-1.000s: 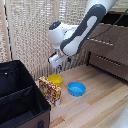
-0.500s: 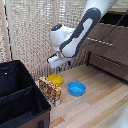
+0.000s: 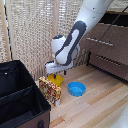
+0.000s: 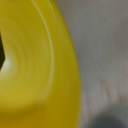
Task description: Kindly move your gripper toward the top drawer's handle. With caution, hold the handle robustly using your gripper and pull open the top drawer. Let the handle go. Relocate your gripper to the bowl placed in the background. Gently hold the bowl using your gripper. Bring the gripper and the bowl to the ajar drawer. Softly release the bowl into it.
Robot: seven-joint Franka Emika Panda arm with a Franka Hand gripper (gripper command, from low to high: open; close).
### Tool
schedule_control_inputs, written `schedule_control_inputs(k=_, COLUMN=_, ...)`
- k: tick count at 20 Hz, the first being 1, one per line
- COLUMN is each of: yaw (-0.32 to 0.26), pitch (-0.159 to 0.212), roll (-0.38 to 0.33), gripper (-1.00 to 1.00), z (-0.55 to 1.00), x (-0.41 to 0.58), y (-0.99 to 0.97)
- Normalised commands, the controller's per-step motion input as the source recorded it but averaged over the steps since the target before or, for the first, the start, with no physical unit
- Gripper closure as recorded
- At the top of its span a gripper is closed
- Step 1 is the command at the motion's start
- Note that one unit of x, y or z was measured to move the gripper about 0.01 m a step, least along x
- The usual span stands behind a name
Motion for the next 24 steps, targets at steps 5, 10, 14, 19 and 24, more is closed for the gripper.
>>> schedule_control_inputs(k=5, yaw=-0.008, pitch=0.006, roll=0.054, gripper=1.0, z=-0.11, x=0.069, y=-0.01)
schedule_control_inputs(k=10, yaw=0.032, pitch=0.0, roll=0.0, gripper=1.0, z=0.0, x=0.0, y=0.0)
schedule_control_inputs(k=14, yaw=0.061, pitch=0.0, roll=0.009, gripper=1.0, z=0.0, x=0.0, y=-0.01)
schedule_control_inputs(k=19, yaw=-0.012, pitch=-0.013, roll=0.04, gripper=1.0, z=0.15, x=0.028, y=-0.01)
schedule_control_inputs(k=24, yaw=-0.091, pitch=-0.026, roll=0.112, gripper=1.0, z=0.4, x=0.01, y=-0.04)
